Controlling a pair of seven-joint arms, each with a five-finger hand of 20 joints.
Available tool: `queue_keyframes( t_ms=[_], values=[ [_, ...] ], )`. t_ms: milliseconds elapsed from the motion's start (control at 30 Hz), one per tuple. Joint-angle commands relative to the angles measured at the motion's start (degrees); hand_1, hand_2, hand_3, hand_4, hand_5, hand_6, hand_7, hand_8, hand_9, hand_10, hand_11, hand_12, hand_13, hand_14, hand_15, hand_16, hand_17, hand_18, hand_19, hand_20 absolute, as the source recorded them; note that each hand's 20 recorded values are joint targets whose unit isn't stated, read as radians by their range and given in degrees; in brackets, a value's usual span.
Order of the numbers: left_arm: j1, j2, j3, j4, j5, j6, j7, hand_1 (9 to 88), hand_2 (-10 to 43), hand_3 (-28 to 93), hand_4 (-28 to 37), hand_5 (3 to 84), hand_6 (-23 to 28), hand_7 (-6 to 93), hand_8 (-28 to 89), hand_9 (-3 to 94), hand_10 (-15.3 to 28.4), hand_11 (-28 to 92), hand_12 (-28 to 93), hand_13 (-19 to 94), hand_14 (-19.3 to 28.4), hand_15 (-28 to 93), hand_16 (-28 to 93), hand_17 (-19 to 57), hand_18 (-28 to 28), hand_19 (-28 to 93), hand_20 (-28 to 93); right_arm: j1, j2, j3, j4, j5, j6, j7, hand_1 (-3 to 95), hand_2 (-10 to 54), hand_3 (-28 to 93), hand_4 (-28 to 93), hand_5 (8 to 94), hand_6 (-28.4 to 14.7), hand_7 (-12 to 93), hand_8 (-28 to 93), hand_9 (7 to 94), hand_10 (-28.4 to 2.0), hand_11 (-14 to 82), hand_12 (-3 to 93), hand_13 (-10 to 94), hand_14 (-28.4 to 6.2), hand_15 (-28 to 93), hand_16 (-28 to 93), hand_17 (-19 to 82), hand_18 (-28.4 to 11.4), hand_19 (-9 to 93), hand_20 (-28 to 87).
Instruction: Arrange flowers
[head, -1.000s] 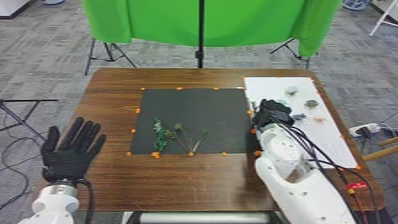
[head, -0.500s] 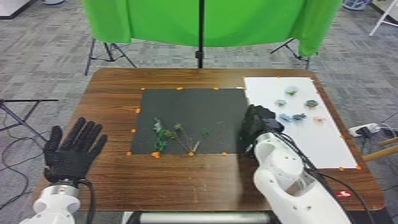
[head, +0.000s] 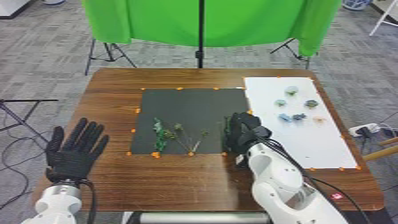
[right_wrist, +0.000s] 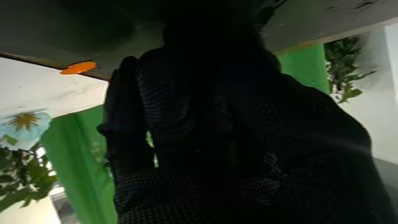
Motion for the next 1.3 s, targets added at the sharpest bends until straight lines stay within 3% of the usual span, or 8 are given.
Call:
queue_keyframes(
  t_ms=[33,567,833,1000,1300],
  values=[
    [0.4,-0.03,0.41,0.38,-0.32,-0.08,-0.81,26.6,9.2,68,-28.3,44.1,8.4,11.0,-10,39.0,14.1,17,10,32,12.8,20,-2,-5.7,12.9,30,12,-1.0,0.8,0.7,-0.9,2.4,-1.2,-1.2,63.3,-9.5,64,-28,70.7,-1.8,38,-2,76.9,-12.0,13.6,42.8,62,-9.6,63,42,27,-21.0,76,37],
    [0.5,-0.16,0.52,0.37,-0.80,0.00,-0.17,26.3,9.7,69,-28.3,44.2,8.4,11.0,-10,39.0,14.1,17,10,32,12.8,20,-2,-5.8,12.9,31,12,-1.1,1.0,1.9,-2.1,4.9,-4.0,-1.4,60.5,-9.5,65,-28,68.9,-1.5,37,-4,73.6,-11.8,12.3,40.9,58,-10.1,65,39,25,-20.7,75,37],
    [0.9,-0.41,0.51,0.25,-1.36,0.14,-0.01,26.2,9.8,69,-28.3,44.2,8.3,11.0,-10,39.0,14.2,17,10,32,12.8,20,-2,-5.8,12.9,31,12,-1.6,0.7,2.7,-3.0,6.9,-5.1,-0.6,58.3,-9.5,64,-28,66.7,-1.9,37,-4,69.1,-12.4,19.4,34.1,57,-10.8,67,36,24,-20.8,74,37],
    [0.8,-0.49,0.35,0.30,-1.24,0.01,-0.06,26.3,9.9,69,-28.3,44.3,8.3,11.1,-10,39.0,14.1,17,10,32,12.8,20,-2,-5.9,13.0,31,12,-1.8,0.4,3.0,-4.7,9.8,-6.0,1.5,51.8,-9.5,68,-28,64.8,-2.2,32,-4,62.8,-14.5,30.0,22.4,55,-11.9,70,28,23,-21.2,74,37],
    [0.7,-0.56,0.45,0.37,-1.51,0.21,-0.02,26.3,10.0,69,-28.3,44.2,8.3,11.1,-10,39.0,14.2,17,10,32,12.8,20,-2,-5.9,13.0,31,12,-2.4,0.5,3.5,-6.5,11.6,-4.2,4.7,43.8,-9.5,74,-28,65.8,-1.5,24,-13,62.7,-16.2,31.0,22.3,55,-13.6,71,27,23,-22.2,74,36]
  ],
)
